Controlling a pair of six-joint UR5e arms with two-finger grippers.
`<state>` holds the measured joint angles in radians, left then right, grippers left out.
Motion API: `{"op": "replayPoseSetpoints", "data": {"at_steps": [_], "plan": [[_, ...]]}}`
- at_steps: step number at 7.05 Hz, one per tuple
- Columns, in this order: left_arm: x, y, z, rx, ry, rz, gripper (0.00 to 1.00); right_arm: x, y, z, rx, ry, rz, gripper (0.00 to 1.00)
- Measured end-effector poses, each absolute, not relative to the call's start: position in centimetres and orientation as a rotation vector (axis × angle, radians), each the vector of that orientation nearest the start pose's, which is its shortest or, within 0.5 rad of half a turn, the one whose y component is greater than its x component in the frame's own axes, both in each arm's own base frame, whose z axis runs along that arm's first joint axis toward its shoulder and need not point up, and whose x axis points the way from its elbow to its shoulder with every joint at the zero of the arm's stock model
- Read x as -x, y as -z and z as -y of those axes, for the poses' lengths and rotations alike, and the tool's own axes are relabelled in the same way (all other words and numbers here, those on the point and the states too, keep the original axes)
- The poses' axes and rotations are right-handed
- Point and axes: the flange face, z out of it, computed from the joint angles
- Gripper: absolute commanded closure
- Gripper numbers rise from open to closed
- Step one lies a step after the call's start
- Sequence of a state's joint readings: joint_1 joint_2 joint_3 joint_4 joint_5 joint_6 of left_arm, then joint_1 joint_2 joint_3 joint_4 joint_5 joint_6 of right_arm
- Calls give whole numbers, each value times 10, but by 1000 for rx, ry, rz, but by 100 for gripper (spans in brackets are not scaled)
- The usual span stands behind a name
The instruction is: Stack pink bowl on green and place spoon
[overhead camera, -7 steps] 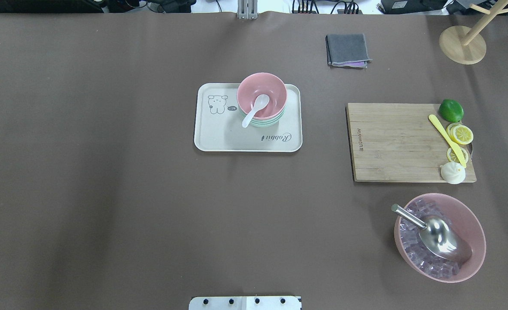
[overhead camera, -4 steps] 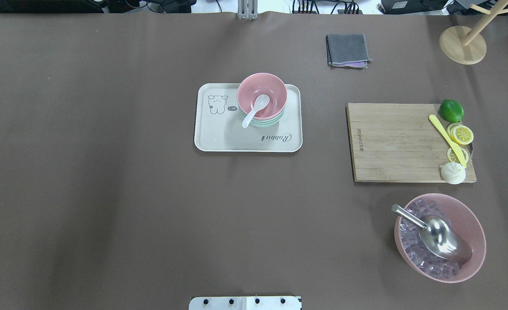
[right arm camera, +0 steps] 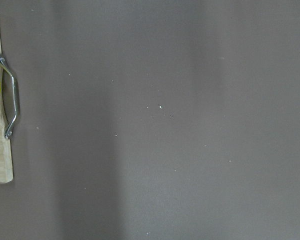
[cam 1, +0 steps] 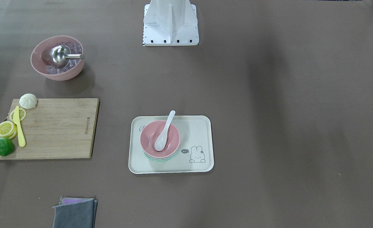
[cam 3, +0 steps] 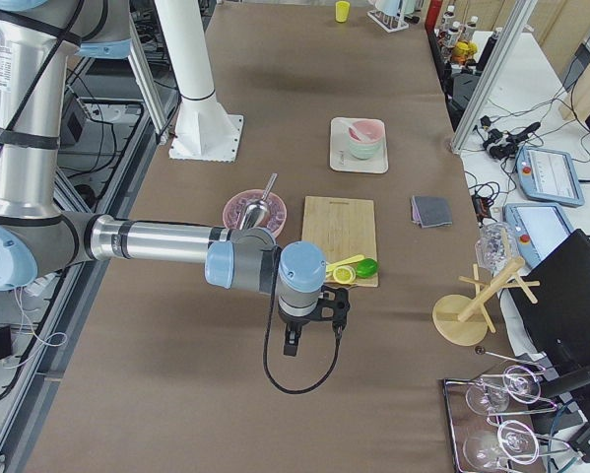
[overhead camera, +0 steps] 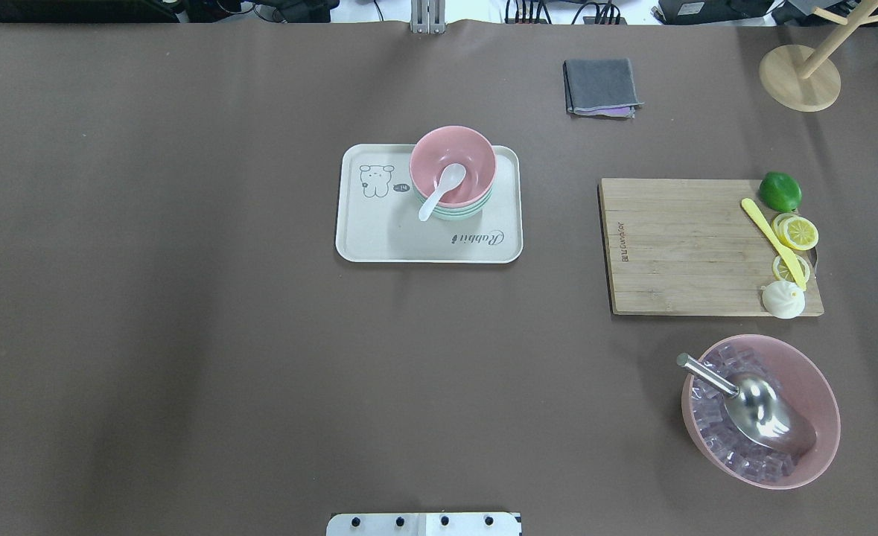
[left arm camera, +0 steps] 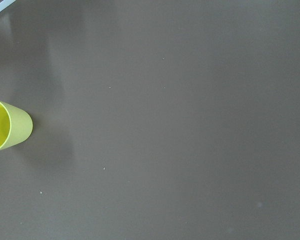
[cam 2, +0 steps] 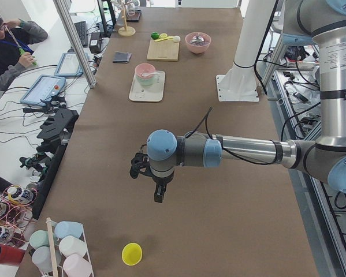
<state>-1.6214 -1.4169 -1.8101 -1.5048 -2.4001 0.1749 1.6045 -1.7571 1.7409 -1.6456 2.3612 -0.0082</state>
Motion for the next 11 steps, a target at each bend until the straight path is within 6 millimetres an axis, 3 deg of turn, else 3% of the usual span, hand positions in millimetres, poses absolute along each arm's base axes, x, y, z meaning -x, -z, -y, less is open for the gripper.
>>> {"op": "replayPoseSetpoints", "data": {"at_steps": [11], "plan": [[82,-617,421,-132,-129,-813,1,-76,-654,406,47,-51,795,0]]}}
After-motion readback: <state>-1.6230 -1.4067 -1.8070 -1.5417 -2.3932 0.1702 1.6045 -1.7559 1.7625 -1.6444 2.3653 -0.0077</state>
